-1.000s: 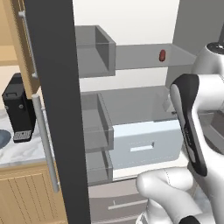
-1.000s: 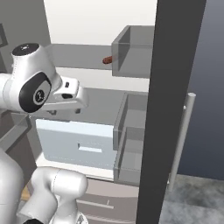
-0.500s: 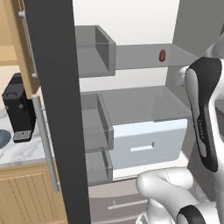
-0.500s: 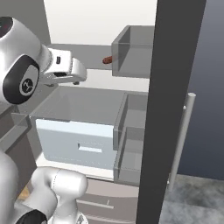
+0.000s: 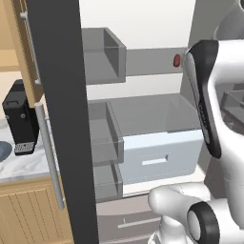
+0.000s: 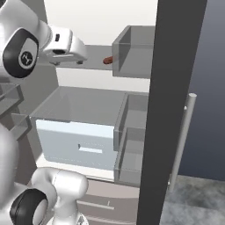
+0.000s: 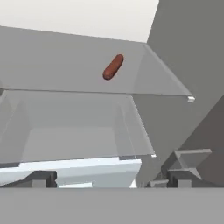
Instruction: Move the hot dog bun to the plate on the dining table and place the condiment next to that plate. Then navigate to the fridge and take the sausage and place it on the plate as well.
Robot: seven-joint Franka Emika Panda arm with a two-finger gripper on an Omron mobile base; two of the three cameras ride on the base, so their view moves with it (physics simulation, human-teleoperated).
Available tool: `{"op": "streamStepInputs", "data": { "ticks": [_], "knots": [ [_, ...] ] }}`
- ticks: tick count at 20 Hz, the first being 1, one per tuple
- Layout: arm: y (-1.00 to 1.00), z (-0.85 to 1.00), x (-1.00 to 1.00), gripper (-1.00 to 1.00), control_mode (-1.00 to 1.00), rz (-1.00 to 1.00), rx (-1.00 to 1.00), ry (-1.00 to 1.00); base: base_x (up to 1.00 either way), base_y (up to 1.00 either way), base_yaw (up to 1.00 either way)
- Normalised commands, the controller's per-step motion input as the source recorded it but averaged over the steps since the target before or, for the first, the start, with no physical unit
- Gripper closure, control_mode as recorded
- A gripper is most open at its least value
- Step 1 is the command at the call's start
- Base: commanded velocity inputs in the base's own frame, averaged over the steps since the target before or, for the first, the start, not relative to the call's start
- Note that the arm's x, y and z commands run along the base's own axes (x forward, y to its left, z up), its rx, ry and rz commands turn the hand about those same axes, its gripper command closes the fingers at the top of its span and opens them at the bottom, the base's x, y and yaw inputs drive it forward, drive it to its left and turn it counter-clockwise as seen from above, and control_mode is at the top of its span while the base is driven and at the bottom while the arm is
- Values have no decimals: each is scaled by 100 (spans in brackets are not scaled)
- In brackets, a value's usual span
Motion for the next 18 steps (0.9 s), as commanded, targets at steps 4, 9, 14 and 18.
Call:
{"op": "streamStepInputs", "data": {
  "ticks": [4, 9, 14, 18],
  "knots": [
    [0, -19, 88, -100, -100, -10, 1, 0, 0, 0, 0],
    [-4, -34, 78, -100, -100, -5, 4, -1, 0, 0, 0],
    [-16, -14, 79, -100, -100, -4, 6, -1, 0, 0, 0],
    [-31, 0, 78, -100, -100, -6, 4, 0, 0, 0, 0]
  ]
}}
